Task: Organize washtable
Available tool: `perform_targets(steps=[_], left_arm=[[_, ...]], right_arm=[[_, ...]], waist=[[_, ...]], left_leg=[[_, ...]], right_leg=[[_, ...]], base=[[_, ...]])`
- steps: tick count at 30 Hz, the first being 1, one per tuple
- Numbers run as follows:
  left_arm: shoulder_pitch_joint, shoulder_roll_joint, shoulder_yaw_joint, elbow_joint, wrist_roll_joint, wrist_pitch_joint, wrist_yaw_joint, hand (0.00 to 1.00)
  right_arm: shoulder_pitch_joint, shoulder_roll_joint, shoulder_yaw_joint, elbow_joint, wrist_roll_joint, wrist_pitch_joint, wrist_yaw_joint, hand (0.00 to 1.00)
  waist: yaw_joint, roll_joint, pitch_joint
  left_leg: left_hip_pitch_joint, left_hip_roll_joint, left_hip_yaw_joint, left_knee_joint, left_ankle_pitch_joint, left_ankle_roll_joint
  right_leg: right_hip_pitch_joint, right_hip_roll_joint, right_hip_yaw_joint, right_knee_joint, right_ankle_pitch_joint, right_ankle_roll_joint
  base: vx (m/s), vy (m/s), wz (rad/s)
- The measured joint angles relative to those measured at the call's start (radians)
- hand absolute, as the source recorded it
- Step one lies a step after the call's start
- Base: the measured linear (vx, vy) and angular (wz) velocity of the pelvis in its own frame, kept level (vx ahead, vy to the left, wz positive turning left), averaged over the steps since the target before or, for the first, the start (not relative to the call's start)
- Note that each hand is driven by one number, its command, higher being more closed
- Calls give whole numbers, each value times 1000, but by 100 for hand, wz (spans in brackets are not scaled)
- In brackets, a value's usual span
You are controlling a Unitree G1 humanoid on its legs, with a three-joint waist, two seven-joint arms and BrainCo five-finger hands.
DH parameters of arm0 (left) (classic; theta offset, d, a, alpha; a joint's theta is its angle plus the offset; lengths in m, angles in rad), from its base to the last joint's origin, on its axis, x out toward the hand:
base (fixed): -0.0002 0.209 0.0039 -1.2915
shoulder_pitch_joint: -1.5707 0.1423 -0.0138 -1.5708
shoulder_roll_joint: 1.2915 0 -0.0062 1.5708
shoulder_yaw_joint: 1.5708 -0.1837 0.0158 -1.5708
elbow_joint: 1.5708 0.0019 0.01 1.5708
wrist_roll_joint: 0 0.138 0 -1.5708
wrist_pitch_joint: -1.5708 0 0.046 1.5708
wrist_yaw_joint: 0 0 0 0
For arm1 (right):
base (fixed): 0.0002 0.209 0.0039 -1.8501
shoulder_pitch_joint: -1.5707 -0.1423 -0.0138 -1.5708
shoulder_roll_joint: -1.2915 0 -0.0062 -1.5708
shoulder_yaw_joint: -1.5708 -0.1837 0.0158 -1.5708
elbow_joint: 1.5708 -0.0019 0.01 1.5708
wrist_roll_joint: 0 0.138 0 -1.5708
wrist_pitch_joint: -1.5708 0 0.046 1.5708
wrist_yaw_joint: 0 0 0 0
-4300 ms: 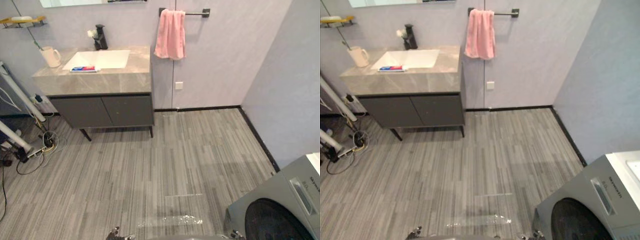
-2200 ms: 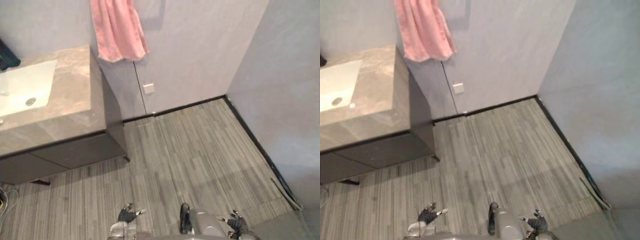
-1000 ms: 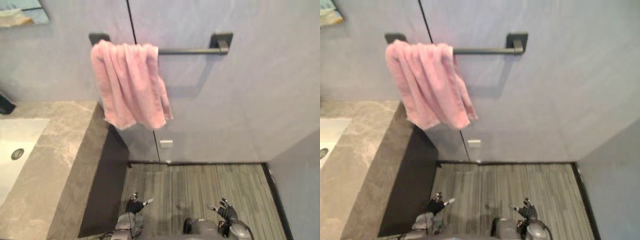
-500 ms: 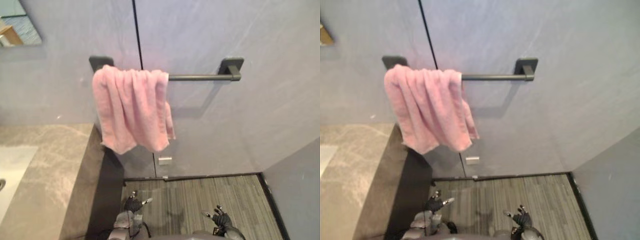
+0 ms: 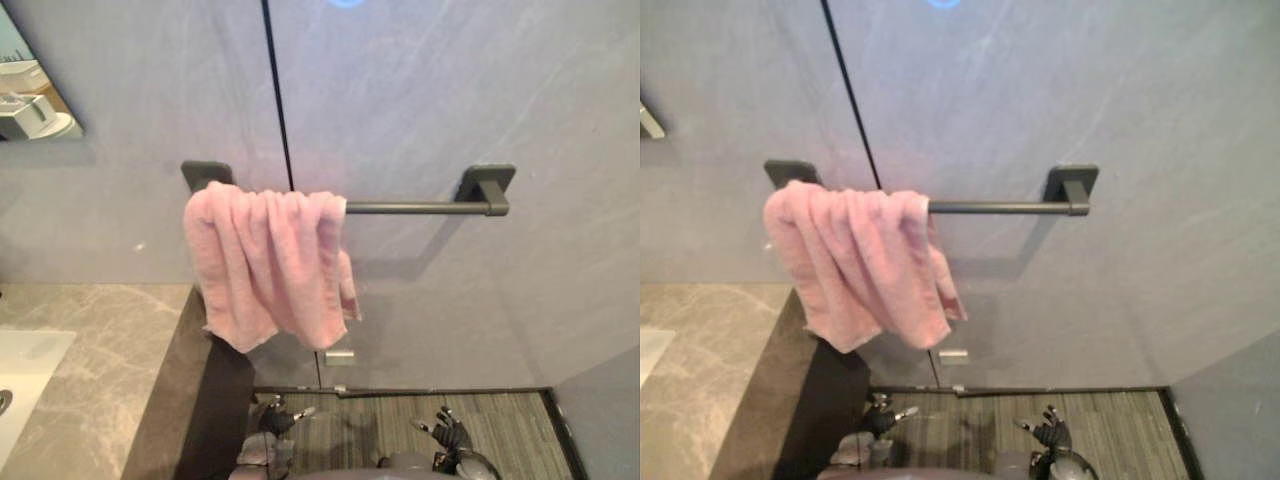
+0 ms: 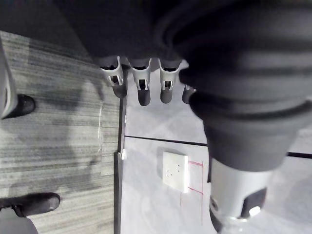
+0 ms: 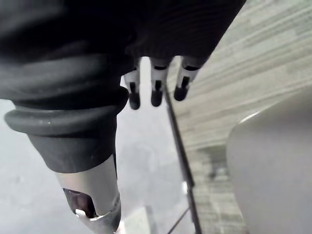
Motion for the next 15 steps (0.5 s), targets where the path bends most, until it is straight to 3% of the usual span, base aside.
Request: perform_targets(steps=[10,13,15], left_arm=[[10,16,-24,-33,-9,-11,67,0],[70,48,-84,-204,-8,-11,96,0],[134,73,-122,-423,-5,-16,112,0]], right_arm=[[1,8,-1,14,0,-4,-5,0],[4,7,1,4,0,-4,-19,0],[17,3,9,-20,0,-5,-25,0]], waist=[[0,-4,-10],[4,-10,-12],[8,-9,-12]], left_leg=[[-4,-20,-49,-34,17,5],[-13,-33,-74,-55,39,7],[-16,-36,-89,-68,51,8]], right_leg=[[61,-10,-51,-107,39,11],[62,-18,-68,-125,48,12],[62,-21,-84,-127,49,11]], base=[[-17,10,16],[-6,9,26],[-26,-11,21]])
